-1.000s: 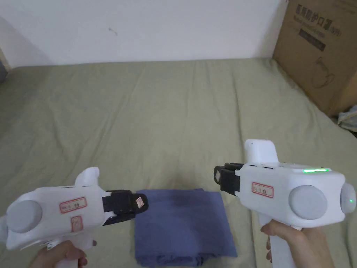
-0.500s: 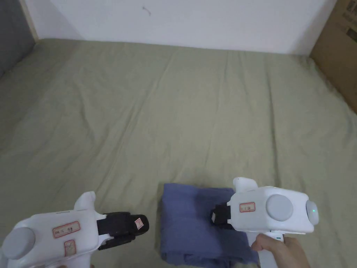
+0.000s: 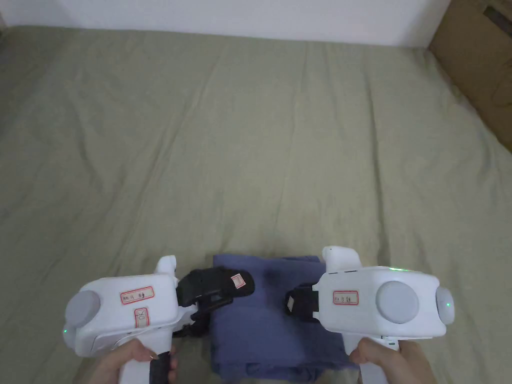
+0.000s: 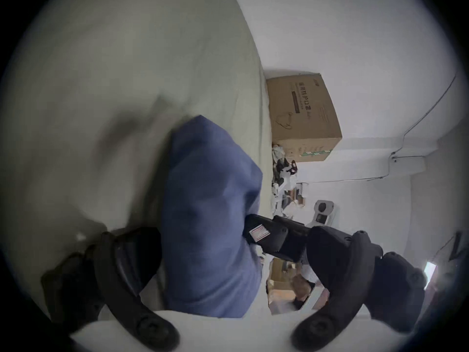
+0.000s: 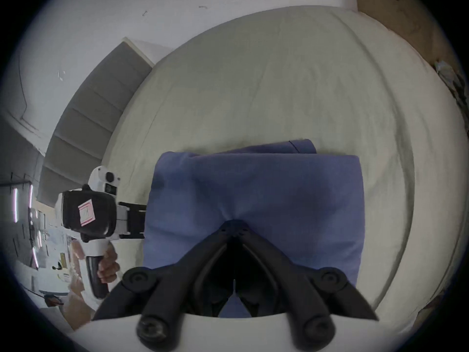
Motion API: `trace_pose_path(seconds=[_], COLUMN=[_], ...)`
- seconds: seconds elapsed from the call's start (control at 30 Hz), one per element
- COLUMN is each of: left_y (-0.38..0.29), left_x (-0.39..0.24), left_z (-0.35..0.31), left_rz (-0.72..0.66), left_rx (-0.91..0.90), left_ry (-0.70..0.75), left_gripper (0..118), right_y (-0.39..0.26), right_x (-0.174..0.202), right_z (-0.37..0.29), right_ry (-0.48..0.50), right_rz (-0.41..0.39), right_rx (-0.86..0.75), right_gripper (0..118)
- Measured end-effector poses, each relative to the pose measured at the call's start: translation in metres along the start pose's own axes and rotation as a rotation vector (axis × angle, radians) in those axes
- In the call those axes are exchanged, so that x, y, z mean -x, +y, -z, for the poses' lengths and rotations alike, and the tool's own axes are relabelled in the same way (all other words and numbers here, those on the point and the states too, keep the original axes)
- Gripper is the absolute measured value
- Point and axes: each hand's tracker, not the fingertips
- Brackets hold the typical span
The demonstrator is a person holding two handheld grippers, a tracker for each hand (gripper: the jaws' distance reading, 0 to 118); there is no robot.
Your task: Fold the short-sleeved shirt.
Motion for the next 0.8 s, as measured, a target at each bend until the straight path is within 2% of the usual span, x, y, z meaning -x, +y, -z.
trace_pose_path(seconds=[0.07,0.1,0.13,0.17,0.23,0.27,0.3,0.4,0.47,0.53,0.63,0.8], left_y=[0.004,0.003,0.002,0.002,0.000,0.000,0.003,-0.001,0.002,0.002,0.004,0.011], left_x=[0.003,0.004,0.003,0.004,0.013,0.019,0.017,-0.003,-0.008,-0.014,-0.022,-0.029], left_z=[0.011,0.015,0.018,0.019,0.025,0.019,0.014,0.013,0.011,0.003,-0.021,-0.095], left_rz=[-0.019,-0.036,-0.024,0.017,0.021,-0.042,-0.080,0.059,0.034,0.072,0.110,0.194], left_rx=[0.013,-0.004,-0.002,-0.002,0.024,0.008,0.004,0.032,0.037,0.038,0.030,-0.029], left_ry=[-0.053,-0.044,-0.026,0.043,0.206,0.075,0.019,0.155,0.156,0.201,0.257,0.396], left_gripper=[110,100,64,22,21,21,21,21,21,21,21,21], right_y=[-0.002,-0.002,-0.002,-0.002,0.000,0.000,0.001,0.003,0.006,0.009,0.009,0.000], right_x=[-0.001,-0.001,0.000,0.000,-0.002,0.000,0.002,0.015,0.026,0.043,0.074,0.129], right_z=[0.000,0.000,0.000,-0.001,-0.004,-0.006,-0.009,-0.029,-0.043,-0.059,-0.078,-0.099], right_ry=[0.005,0.005,0.005,0.006,0.007,-0.002,-0.016,-0.038,-0.034,-0.049,-0.128,-0.212], right_rz=[0.000,-0.001,-0.002,0.001,0.008,0.007,-0.005,-0.059,-0.070,-0.110,-0.209,-0.314], right_rx=[-0.004,-0.006,-0.008,-0.010,-0.010,-0.009,-0.019,-0.117,-0.190,-0.294,-0.442,-0.681], right_gripper=[1,1,1,1,1,1,1,1,1,1,1,1])
